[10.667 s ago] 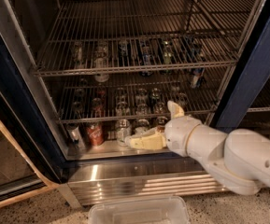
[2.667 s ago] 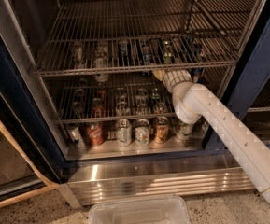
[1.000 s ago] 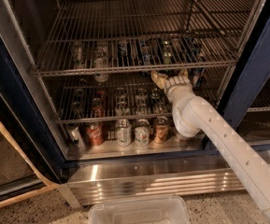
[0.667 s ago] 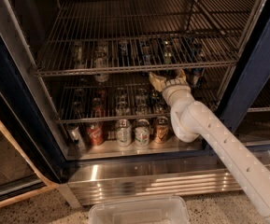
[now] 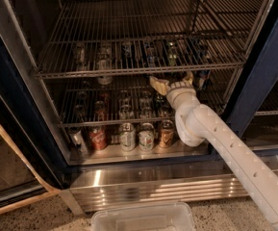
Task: Pick green can from middle shelf of fridge
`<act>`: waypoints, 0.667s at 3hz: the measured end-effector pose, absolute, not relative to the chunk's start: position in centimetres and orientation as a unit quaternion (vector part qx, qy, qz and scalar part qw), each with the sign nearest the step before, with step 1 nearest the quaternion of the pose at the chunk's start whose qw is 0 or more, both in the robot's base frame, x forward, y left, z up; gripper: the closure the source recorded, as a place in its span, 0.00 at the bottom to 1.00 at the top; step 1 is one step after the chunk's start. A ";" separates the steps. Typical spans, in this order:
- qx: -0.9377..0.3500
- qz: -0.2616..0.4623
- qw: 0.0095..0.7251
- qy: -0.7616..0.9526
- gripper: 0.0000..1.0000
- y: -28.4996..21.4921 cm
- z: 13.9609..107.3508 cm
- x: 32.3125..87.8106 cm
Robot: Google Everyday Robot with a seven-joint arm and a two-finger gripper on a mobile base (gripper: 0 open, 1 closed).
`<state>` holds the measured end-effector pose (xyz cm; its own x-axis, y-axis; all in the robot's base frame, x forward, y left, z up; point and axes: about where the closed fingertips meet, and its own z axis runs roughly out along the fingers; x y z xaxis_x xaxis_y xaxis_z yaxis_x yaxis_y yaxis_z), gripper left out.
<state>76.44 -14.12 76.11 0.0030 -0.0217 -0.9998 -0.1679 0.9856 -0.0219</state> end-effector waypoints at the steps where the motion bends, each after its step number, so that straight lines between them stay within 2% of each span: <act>1: -0.067 0.052 0.705 0.704 0.21 -14.1 76.1 76.4; 2: -0.067 0.052 0.705 0.704 0.23 -14.1 76.1 76.4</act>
Offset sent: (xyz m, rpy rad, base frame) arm 0.0000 0.0000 0.0000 0.0000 0.0000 0.0000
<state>76.45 -14.11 76.10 0.0033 -0.0214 -0.9998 -0.1678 0.9856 -0.0216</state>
